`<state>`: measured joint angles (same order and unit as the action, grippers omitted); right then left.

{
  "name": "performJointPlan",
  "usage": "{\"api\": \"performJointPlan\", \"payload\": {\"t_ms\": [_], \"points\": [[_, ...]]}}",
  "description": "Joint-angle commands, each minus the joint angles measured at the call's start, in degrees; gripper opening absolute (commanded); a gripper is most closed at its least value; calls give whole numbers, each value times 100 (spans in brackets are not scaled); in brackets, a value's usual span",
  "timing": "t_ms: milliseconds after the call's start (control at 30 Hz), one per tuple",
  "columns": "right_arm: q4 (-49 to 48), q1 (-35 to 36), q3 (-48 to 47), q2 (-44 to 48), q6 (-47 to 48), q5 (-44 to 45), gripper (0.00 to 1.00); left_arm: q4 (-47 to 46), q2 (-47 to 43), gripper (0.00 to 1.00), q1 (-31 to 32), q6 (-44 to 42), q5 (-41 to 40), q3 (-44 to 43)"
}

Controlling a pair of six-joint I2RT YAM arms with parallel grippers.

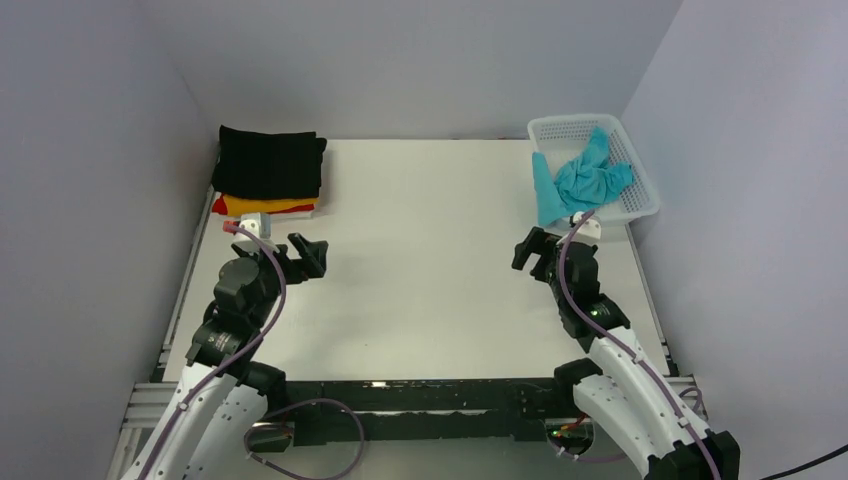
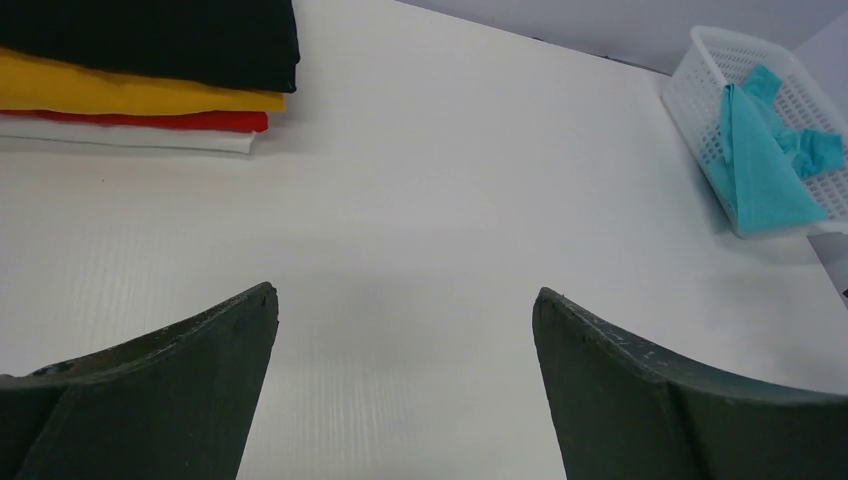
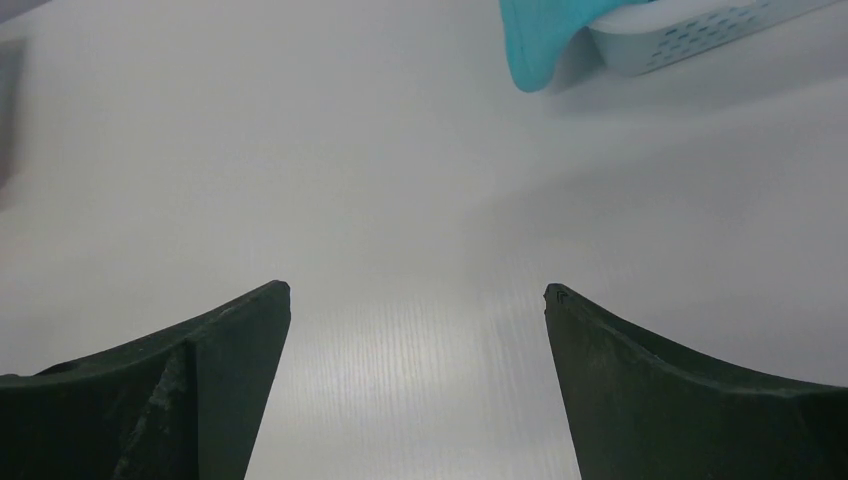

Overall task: Fold and stack the t-shirts
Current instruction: Grab crumpled tshirt from bin with the right arm

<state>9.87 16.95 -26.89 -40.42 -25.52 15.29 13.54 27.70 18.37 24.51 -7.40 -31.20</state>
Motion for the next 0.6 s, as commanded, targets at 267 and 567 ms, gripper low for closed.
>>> {"api": "performJointPlan", "payload": {"t_ms": [267, 567], "points": [[-587, -66, -1505, -1223, -667, 1587, 100, -303, -46, 100, 17, -100, 192, 44], [-38, -1453, -3747, -4138, -652, 1236, 100, -372, 44, 99, 9, -181, 210, 73]]}}
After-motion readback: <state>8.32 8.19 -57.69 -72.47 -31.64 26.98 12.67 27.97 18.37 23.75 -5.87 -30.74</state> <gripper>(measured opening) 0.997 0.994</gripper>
